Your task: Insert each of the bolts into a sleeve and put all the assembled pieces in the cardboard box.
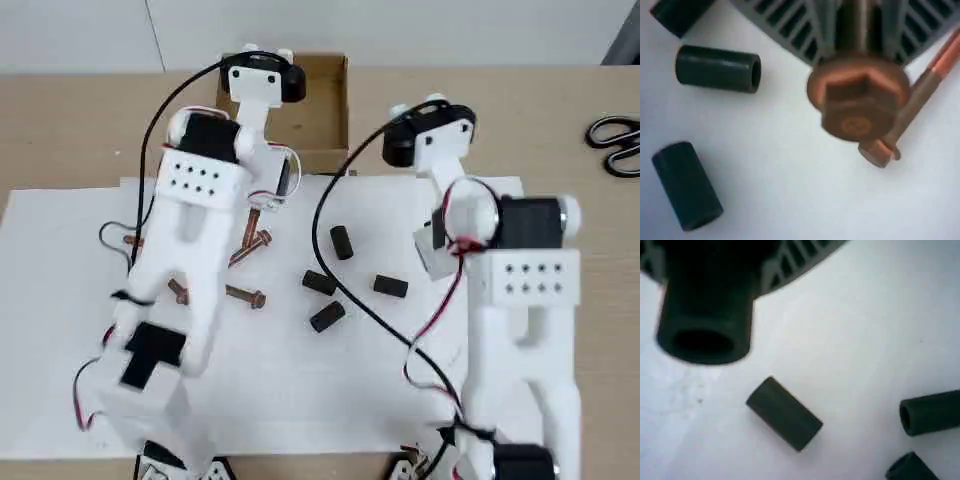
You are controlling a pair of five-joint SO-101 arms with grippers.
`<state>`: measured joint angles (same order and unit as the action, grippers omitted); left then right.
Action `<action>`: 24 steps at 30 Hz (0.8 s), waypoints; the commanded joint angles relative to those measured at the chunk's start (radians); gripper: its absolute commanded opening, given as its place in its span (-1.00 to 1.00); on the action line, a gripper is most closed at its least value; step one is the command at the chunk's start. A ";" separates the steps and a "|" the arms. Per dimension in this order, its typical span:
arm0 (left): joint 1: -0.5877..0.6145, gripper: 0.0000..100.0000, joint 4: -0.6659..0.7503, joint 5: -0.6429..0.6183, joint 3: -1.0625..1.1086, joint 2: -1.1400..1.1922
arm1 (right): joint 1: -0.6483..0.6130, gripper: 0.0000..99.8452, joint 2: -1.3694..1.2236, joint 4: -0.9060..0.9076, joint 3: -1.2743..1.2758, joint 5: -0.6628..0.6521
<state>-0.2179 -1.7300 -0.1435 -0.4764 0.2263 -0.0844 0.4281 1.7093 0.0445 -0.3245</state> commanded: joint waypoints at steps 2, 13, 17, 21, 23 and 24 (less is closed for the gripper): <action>-0.023 -0.99 -0.018 0.012 0.193 -0.269 | -0.005 -0.99 0.182 -0.133 0.153 0.104; -0.017 -0.99 0.379 -0.147 0.753 -0.684 | -0.067 -0.99 0.549 -0.599 0.726 0.345; -0.018 -0.99 0.585 -0.222 0.958 -0.838 | -0.197 -0.99 0.647 -0.690 0.855 0.347; -0.017 -0.99 0.790 -0.276 1.178 -0.996 | -0.305 -0.99 0.728 -0.786 0.971 0.345; -0.017 -0.99 0.868 -0.310 1.274 -1.077 | -0.346 -0.99 0.760 -0.814 1.017 0.342; -0.017 -0.99 0.901 -0.324 1.316 -1.119 | -0.363 -0.99 0.774 -0.823 1.039 0.341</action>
<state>-0.2348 -0.9521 -0.4304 0.7495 -0.7618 -0.4020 1.1492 0.9375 1.0556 0.0130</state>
